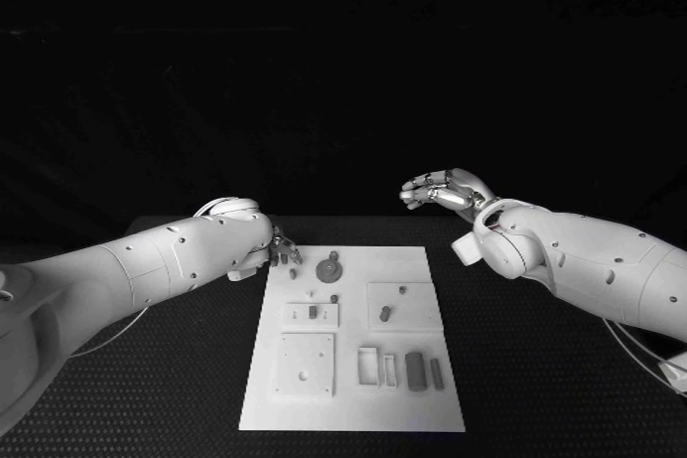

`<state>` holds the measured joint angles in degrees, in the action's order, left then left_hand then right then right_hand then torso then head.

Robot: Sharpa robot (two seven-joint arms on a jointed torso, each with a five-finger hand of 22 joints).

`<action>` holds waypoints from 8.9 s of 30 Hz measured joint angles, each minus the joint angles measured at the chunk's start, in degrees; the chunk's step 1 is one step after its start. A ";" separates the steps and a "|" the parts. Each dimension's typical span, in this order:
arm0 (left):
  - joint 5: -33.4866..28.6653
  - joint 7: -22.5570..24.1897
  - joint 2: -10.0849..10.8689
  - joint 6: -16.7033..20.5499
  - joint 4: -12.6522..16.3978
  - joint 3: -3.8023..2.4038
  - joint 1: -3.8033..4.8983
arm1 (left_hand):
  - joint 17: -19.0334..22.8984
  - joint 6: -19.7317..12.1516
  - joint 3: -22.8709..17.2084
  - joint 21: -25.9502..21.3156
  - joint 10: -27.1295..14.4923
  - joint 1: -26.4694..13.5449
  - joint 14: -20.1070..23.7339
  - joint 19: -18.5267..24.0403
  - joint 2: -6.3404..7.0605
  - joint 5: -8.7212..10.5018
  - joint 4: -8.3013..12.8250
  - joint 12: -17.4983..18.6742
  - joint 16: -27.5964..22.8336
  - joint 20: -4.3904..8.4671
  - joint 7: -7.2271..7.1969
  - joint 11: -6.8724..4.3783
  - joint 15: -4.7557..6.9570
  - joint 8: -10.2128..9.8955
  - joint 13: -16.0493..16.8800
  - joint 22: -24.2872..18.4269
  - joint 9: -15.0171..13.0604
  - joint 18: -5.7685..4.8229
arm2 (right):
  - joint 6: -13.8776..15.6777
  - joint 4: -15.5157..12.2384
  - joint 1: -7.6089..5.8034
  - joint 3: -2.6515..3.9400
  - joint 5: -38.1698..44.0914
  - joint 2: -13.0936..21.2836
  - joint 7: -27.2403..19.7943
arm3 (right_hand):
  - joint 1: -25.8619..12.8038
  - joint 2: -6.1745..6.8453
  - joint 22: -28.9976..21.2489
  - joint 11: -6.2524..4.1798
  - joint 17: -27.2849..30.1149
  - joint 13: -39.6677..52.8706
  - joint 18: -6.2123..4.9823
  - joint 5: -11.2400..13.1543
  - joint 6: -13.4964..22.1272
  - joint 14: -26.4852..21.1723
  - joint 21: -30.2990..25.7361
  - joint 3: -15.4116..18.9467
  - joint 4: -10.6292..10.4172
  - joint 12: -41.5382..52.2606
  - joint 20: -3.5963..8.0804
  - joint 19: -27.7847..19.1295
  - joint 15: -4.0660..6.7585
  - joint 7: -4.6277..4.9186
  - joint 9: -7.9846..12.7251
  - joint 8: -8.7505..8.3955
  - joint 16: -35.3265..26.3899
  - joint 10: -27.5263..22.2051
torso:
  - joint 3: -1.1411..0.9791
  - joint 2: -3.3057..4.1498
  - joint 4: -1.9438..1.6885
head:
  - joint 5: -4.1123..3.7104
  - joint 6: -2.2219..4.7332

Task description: Assemble the parts on the task board

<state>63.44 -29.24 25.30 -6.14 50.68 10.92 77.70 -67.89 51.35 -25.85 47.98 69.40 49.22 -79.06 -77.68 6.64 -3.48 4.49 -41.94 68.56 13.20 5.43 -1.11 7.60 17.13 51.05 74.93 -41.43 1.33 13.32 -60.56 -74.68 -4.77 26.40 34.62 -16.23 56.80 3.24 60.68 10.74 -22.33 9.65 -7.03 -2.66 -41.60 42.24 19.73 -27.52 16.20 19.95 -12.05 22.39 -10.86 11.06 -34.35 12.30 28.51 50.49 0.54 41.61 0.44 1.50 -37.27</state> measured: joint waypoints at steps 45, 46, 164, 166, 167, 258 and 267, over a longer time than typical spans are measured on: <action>-3.91 0.99 -1.11 -4.16 -2.79 0.11 -1.31 | 4.19 2.10 -0.54 3.92 -1.55 -7.49 1.68 2.46 -1.37 -25.16 0.70 -2.58 3.79 -0.01 -0.44 -0.32 0.17 -0.77 -1.65 0.00 -1.67 0.18 | -0.03 -0.11 0.00 -0.01 0.05 -0.26 0.03 | 0.00 0.00 0.09 -0.21 -0.13 -0.22 0.00 0.00 0.00 0.00 -0.11 0.00 0.00 -0.22 0.00 0.00 0.00 0.00 0.04 0.00 0.00 0.20 | -0.05 -0.02 -0.05 | -0.50 -0.77; -4.12 1.04 -1.12 -4.16 -2.79 0.11 -1.31 | 4.24 2.21 -0.72 3.92 -1.63 -7.69 1.68 2.46 -1.58 -25.46 0.88 -2.66 3.94 -0.01 -0.53 -0.41 0.17 -0.62 -1.66 0.00 -1.78 0.18 | -0.03 -0.11 0.00 -0.01 0.05 -0.27 0.03 | 0.00 0.00 0.09 -0.21 -0.13 -0.21 0.00 0.00 0.00 0.00 -0.23 0.00 0.00 -0.22 0.00 0.00 0.00 0.00 0.04 0.00 0.00 0.21 | -0.05 -0.02 -0.05 | -0.51 -0.79; -11.55 2.64 9.02 -1.02 11.81 -0.31 -0.40 | 5.92 9.34 -10.10 4.81 1.26 -2.95 2.09 3.17 -9.73 -12.41 7.41 -1.89 7.81 0.49 -3.19 -0.43 1.01 2.66 -6.71 0.00 -3.51 0.39 | -0.77 1.41 0.00 0.00 0.11 -0.41 0.28 | 0.00 0.00 0.43 -0.20 -0.39 -0.80 0.00 0.00 0.00 0.02 -0.44 0.00 0.00 -0.22 0.00 0.00 0.02 0.00 0.16 0.29 -0.44 0.20 | -0.13 -0.08 -0.21 | -0.75 -1.38; -11.75 2.33 9.78 -0.65 13.42 -0.25 -0.42 | 5.92 9.35 -10.10 4.81 1.27 -2.95 2.09 3.17 -9.73 -12.40 7.41 -1.75 7.81 0.49 -3.18 -0.43 1.01 2.80 -6.78 0.00 -3.47 0.38 | -0.78 1.56 0.00 -0.01 0.11 -0.39 0.29 | 0.00 0.00 0.43 -0.19 -0.39 -0.85 0.00 0.00 0.00 0.02 -0.44 0.00 0.00 -0.22 0.00 0.00 0.02 0.00 0.16 0.29 -0.44 0.22 | -0.12 -0.08 -0.21 | -0.71 -1.38; -11.89 2.12 10.10 -0.39 14.33 -0.13 -0.42 | 5.94 9.35 -10.10 4.81 1.27 -2.95 2.09 3.17 -9.73 -12.31 7.41 -1.75 7.81 0.49 -3.18 -0.43 1.01 2.80 -6.78 0.00 -3.46 0.38 | -0.79 1.69 0.00 -0.01 0.11 -0.38 0.29 | 0.00 0.00 0.43 -0.04 -0.39 -0.85 0.00 0.00 0.00 0.02 -0.44 0.00 0.00 -0.22 0.00 0.00 0.02 0.00 0.16 0.29 -0.44 0.36 | -0.10 -0.08 -0.21 | -0.71 -1.39; -5.35 -4.50 12.57 1.10 24.05 2.73 -1.84 | 7.12 9.99 -9.81 5.03 1.96 -2.63 2.08 2.96 -9.52 -12.78 7.46 -1.75 7.55 0.27 -3.21 -0.18 1.01 2.13 -6.57 -0.01 -2.83 0.38 | -1.23 2.65 0.00 -0.01 0.12 -0.40 0.40 | 0.00 0.00 0.66 -0.20 -0.67 -1.35 -0.01 0.00 0.00 0.03 -0.66 0.00 0.00 -0.45 0.00 0.00 0.03 0.00 0.29 0.29 -0.67 0.61 | -0.02 0.00 -0.02 | -0.30 -2.79; -5.14 -4.39 12.68 1.02 24.03 2.72 -1.92 | 7.12 10.02 -9.75 5.03 2.05 -2.63 2.08 2.95 -9.52 -12.88 7.55 -1.75 7.55 0.27 -3.24 -0.25 1.01 2.11 -6.58 -0.01 -2.79 0.38 | -1.27 2.66 0.00 -0.01 0.12 -0.44 0.39 | 0.00 0.00 0.72 -0.20 -0.73 -1.41 0.00 0.00 0.00 0.03 -0.89 0.00 0.00 -0.45 0.00 0.00 0.03 0.00 0.28 0.29 -0.67 0.61 | -0.01 -0.01 -0.03 | -0.20 -2.86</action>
<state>58.30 -33.63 37.98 -5.12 74.72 13.64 75.78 -60.77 61.37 -35.60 53.01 71.45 46.59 -76.98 -74.73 -2.87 -16.36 12.04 -43.69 76.10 13.47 2.20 -1.36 8.62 19.24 44.47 74.93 -44.23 1.71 12.05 -57.90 -74.68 -4.78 26.53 34.18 -15.84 56.80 3.24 61.41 10.54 -23.06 8.24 -7.03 -2.66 -41.60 42.27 18.84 -27.52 16.20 19.51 -12.05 22.39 -10.84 11.06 -34.07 12.59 27.84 51.10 0.53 41.60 0.41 1.30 -40.12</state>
